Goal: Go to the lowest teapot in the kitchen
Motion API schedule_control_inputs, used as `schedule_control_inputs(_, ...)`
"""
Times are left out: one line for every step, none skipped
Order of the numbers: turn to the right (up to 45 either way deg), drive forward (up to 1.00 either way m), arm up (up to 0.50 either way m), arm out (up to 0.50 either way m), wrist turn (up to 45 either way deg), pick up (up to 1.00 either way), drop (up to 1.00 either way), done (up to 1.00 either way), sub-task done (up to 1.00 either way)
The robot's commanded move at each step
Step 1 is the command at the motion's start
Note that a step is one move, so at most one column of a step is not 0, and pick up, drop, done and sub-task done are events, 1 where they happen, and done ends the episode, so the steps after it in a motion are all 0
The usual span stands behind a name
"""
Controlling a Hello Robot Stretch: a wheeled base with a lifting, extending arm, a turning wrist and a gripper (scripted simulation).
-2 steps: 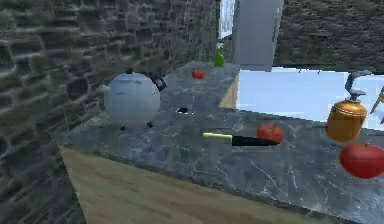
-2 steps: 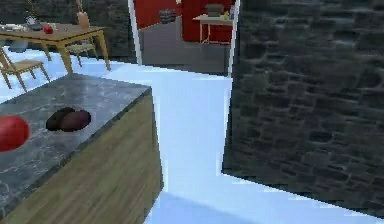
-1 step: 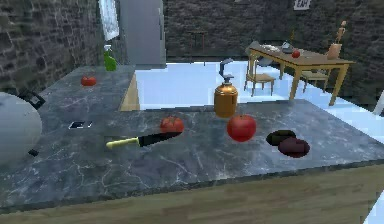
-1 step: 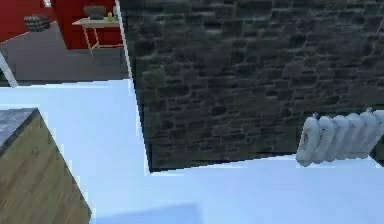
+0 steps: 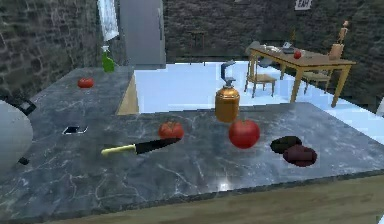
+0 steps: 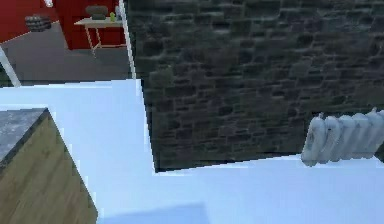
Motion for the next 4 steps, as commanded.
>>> schedule_control_inputs(45.0,0.00,0.00,0.00,0.0,0.00,0.00,0.00,0.00)
schedule_control_inputs(21.0,0.00,0.00,0.00,0.0,0.00,0.00,0.00,0.00)
schedule_control_inputs(0.0,1.00,0.00,0.00,0.0,0.00,0.00,0.00,0.00)
schedule_control_inputs(24.0,0.00,0.00,0.00,0.0,0.00,0.00,0.00,0.00)
